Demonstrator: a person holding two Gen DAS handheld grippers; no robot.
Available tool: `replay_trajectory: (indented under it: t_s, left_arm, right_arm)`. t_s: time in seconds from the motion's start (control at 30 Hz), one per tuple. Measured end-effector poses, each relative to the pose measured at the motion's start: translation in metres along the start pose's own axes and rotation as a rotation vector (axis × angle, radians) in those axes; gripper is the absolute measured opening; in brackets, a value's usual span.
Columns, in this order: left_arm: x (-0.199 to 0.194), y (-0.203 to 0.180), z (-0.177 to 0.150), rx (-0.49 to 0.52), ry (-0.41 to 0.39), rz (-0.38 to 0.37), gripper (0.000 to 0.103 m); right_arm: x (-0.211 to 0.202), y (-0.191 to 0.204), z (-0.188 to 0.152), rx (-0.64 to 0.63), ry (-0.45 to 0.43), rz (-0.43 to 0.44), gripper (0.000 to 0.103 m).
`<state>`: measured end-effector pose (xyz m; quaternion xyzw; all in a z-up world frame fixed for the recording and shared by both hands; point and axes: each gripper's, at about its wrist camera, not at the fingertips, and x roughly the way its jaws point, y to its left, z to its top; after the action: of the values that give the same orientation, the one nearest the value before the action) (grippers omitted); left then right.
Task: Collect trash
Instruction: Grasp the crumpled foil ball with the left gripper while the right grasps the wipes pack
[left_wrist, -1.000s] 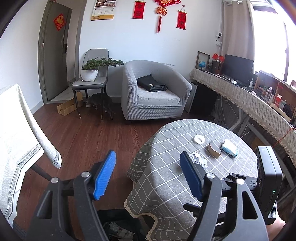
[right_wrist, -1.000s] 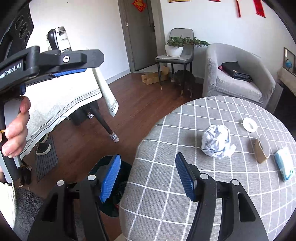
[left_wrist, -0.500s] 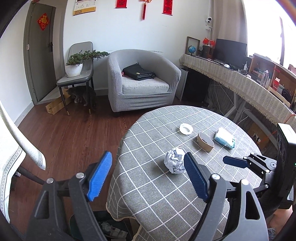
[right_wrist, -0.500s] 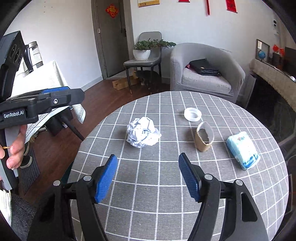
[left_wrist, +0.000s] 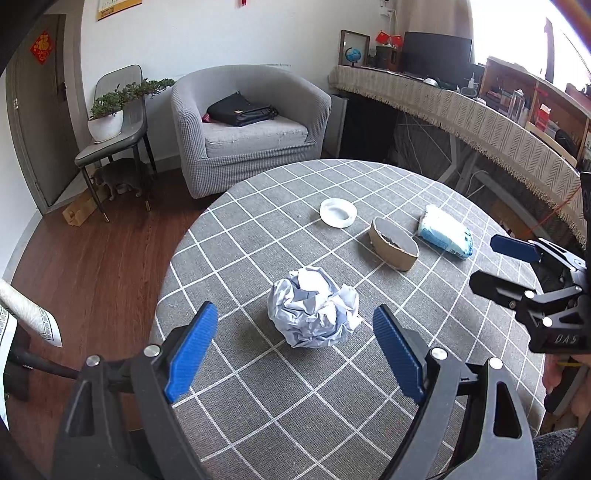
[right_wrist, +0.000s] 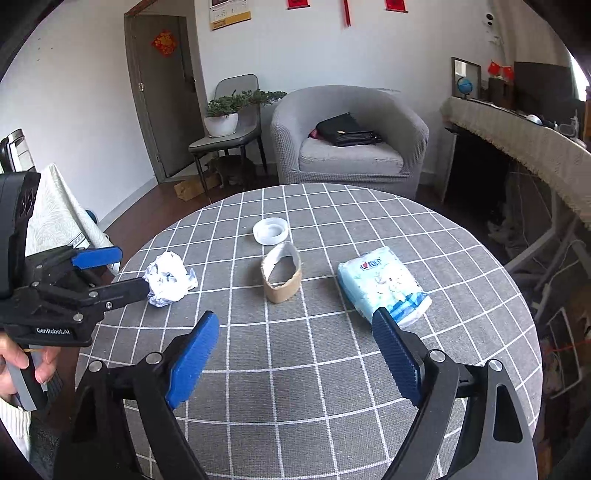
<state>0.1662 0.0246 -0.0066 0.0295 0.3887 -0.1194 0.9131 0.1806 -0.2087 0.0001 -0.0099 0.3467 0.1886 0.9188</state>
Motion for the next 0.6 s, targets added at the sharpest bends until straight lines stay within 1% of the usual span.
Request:
replay_trajectory:
  t_s: [0.1,0.2,0.3,0.4,0.47,0.57,0.6]
  left_arm:
    - [0.009,0.0,0.001,-0.008,0.004,0.008,0.088]
    - [0.016,0.001,0.005,-0.016,0.001,0.021,0.088]
    - [0.02,0.0,0.009,-0.022,-0.001,0.019,0.083]
    - [0.029,0.001,0.013,-0.028,0.02,0.024,0.075]
    - [0.035,0.002,0.012,-0.031,0.035,0.02,0.073]
    - [0.043,0.001,0.013,-0.018,0.05,0.005,0.068]
    - [0.046,0.001,0.013,-0.014,0.055,-0.003,0.062]
  right_arm:
    - [0.002,-0.013,0.001,0.024,-0.005,-0.048,0.088]
    - [0.007,-0.029,0.001,0.031,0.011,-0.077,0.089]
    - [0.013,-0.043,0.003,0.042,0.026,-0.099,0.089]
    - [0.022,-0.053,0.007,0.024,0.06,-0.087,0.089]
    - [0.031,-0.054,0.009,-0.01,0.085,-0.067,0.089]
    - [0.041,-0.052,0.011,-0.046,0.117,-0.051,0.089]
    - [0.043,-0.05,0.012,-0.053,0.12,-0.051,0.089]
